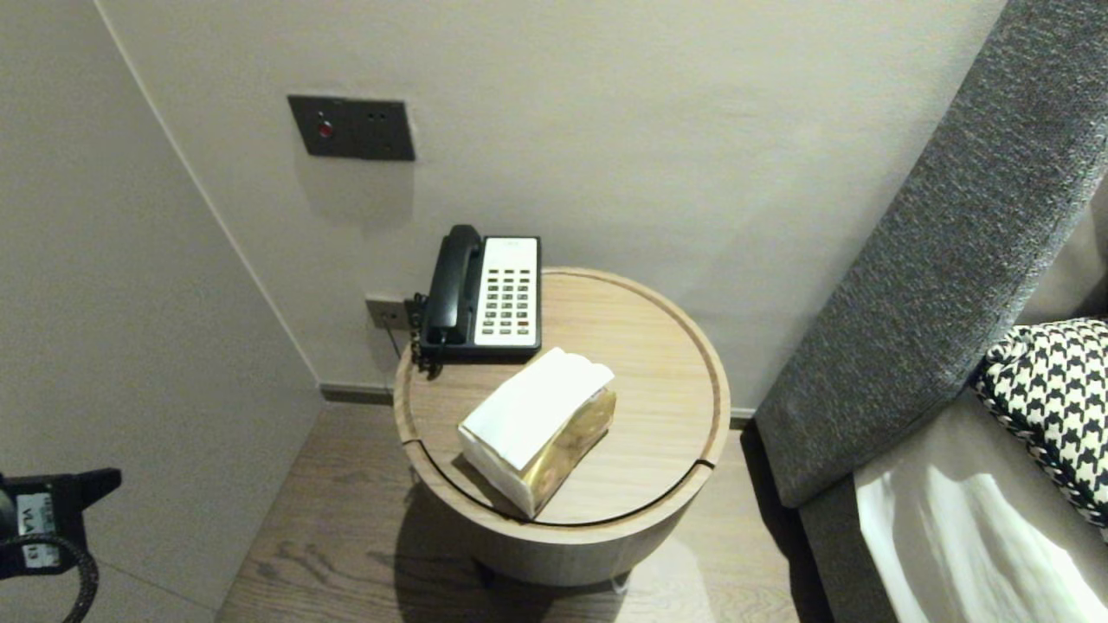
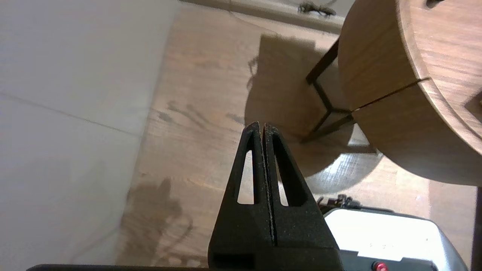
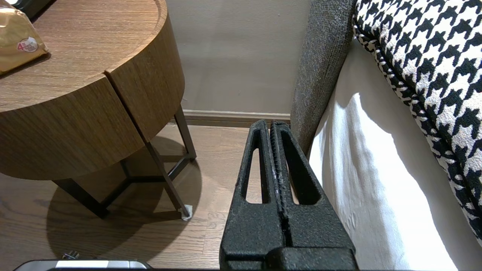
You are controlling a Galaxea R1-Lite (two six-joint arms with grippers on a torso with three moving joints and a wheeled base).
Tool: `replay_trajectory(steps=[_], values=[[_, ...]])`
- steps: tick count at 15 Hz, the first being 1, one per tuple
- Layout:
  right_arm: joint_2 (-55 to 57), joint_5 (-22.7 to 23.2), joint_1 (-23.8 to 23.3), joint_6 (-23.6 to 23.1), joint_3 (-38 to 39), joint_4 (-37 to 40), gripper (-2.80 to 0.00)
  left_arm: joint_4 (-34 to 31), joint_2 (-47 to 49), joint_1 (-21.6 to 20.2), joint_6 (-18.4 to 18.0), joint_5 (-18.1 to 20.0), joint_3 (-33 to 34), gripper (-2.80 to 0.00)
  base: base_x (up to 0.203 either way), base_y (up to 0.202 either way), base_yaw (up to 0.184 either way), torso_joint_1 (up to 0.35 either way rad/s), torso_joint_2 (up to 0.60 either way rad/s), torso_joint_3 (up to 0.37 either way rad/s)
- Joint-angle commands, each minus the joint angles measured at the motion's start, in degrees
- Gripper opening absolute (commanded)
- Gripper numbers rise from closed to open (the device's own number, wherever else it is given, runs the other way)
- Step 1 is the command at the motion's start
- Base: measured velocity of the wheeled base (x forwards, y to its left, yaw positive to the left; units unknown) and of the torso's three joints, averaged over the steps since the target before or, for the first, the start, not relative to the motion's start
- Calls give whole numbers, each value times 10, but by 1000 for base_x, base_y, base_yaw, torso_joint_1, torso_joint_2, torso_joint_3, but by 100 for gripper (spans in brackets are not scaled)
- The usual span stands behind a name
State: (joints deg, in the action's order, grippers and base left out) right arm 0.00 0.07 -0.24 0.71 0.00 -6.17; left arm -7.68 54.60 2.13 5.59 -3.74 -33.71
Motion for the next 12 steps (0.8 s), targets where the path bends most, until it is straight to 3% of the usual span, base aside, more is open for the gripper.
replay_trajectory(steps=[1,5,12], values=[[0,0,0,0,23,-1,-280,-34,-117,-5,6,-3,16,-280,0,0,0,0,0,0],[0,0,-1,0,23,-1,-280,-83,-225,-6,24,-8,112,-280,0,0,0,0,0,0],[0,0,0,0,23,-1,-280,-77,-288,-7,26,-45,217,-280,0,0,0,0,0,0]])
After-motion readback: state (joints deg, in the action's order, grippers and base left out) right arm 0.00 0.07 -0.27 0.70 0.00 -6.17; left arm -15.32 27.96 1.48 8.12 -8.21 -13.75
